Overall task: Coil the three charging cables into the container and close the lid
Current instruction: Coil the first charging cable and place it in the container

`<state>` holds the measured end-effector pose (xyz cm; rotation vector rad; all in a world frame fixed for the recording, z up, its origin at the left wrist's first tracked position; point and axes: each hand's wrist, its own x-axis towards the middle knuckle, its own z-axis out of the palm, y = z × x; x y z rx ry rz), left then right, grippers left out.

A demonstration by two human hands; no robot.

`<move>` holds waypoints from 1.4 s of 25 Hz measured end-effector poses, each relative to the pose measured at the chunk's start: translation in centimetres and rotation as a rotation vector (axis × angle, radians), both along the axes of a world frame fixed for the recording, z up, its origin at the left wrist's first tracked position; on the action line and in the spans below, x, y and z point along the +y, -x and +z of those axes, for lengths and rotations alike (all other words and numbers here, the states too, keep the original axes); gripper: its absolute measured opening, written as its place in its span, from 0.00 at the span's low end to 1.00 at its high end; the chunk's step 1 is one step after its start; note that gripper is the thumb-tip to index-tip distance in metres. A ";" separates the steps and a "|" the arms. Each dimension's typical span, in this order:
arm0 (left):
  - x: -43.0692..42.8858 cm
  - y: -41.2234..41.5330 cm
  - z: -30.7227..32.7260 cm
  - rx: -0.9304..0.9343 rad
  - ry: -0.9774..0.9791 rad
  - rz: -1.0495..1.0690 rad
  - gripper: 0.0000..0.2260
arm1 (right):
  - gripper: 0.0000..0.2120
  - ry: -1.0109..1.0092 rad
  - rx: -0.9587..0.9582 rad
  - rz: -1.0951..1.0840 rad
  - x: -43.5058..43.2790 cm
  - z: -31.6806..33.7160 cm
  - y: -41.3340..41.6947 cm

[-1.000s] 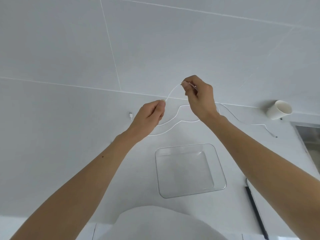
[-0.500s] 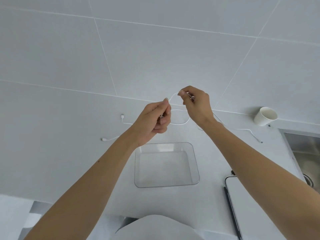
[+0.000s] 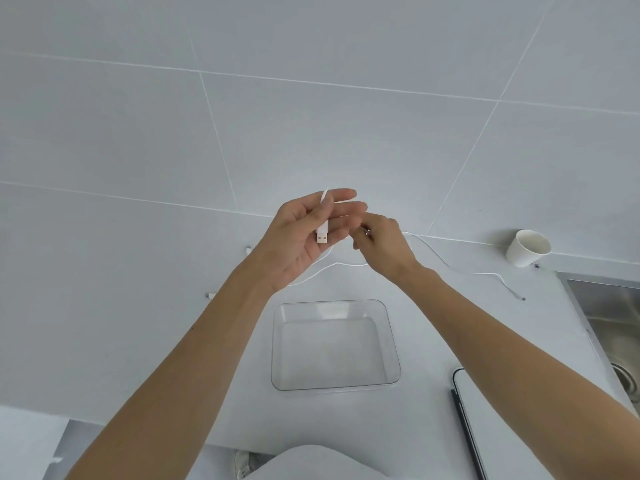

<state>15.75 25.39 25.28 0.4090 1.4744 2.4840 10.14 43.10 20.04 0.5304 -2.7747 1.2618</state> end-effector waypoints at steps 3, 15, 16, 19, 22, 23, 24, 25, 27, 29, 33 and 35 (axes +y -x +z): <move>-1.6 0.7 0.3 0.022 -0.086 -0.018 0.14 | 0.10 0.005 0.006 0.025 -1.5 -0.1 -0.7; -5.3 2.6 0.0 0.021 -0.199 0.182 0.15 | 0.10 -0.292 0.304 0.230 -4.1 2.8 -4.7; -5.5 2.7 0.0 0.017 -0.189 0.206 0.16 | 0.10 -0.302 0.317 0.227 -4.0 3.2 -4.8; -6.2 2.9 0.0 0.024 -0.136 0.246 0.15 | 0.09 -0.308 0.329 0.238 -3.7 4.5 -5.4; -6.3 2.9 0.2 0.052 -0.035 0.225 0.15 | 0.08 -0.262 0.311 0.255 -3.7 6.1 -5.5; -6.3 2.8 0.2 0.064 0.011 0.218 0.15 | 0.08 -0.226 0.295 0.262 -3.7 6.7 -5.4; -6.2 2.8 0.2 0.077 0.064 0.212 0.15 | 0.07 -0.173 0.267 0.273 -3.6 7.3 -5.3; -6.1 2.7 0.1 0.091 0.119 0.205 0.16 | 0.06 -0.107 0.228 0.283 -3.6 7.8 -5.2; -5.9 2.5 0.0 0.119 0.217 0.176 0.16 | 0.04 0.051 0.156 0.284 -3.5 9.0 -5.0; -5.7 2.1 -0.1 0.126 0.294 0.125 0.16 | 0.05 0.203 0.137 0.268 -3.5 9.9 -4.7; -4.8 1.7 0.0 0.113 0.355 -0.003 0.16 | 0.09 0.352 0.147 0.289 -4.1 11.3 -3.8; -4.3 1.2 0.1 0.080 0.327 -0.021 0.15 | 0.09 0.371 0.166 0.285 -4.4 11.8 -3.4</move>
